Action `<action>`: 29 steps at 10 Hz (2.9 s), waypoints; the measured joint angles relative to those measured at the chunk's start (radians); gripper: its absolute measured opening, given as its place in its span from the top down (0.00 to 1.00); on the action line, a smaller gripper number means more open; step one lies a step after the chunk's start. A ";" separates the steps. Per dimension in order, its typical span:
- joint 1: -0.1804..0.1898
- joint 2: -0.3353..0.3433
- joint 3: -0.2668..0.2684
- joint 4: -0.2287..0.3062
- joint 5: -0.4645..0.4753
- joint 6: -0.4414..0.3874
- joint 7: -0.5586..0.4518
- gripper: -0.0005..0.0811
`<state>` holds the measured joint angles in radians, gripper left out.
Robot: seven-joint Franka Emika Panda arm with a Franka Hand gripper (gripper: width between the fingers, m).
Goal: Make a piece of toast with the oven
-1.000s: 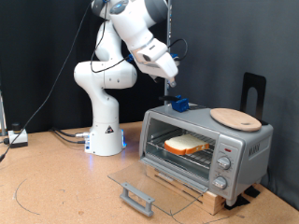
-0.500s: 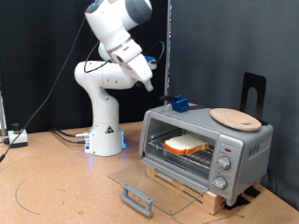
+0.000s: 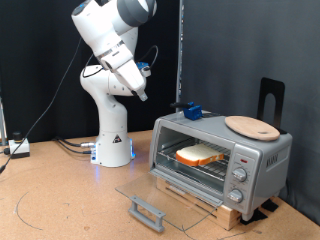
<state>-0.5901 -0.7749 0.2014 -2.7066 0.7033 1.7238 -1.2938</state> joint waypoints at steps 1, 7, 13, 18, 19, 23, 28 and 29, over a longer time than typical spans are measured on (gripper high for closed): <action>0.000 0.003 0.029 0.013 0.037 -0.014 0.140 0.01; -0.024 0.044 0.102 0.038 0.196 -0.029 0.616 0.01; -0.141 0.240 0.098 0.152 0.098 -0.113 1.048 0.01; -0.173 0.302 0.068 0.179 0.062 -0.120 1.038 0.01; -0.189 0.334 0.051 0.190 0.036 -0.143 1.037 0.01; -0.235 0.481 0.013 0.240 -0.020 -0.101 0.966 0.01; -0.236 0.547 0.015 0.242 -0.008 -0.006 0.913 0.01; -0.236 0.583 0.015 0.242 -0.007 0.048 0.910 0.01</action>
<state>-0.8263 -0.1920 0.2162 -2.4644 0.6962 1.7722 -0.3838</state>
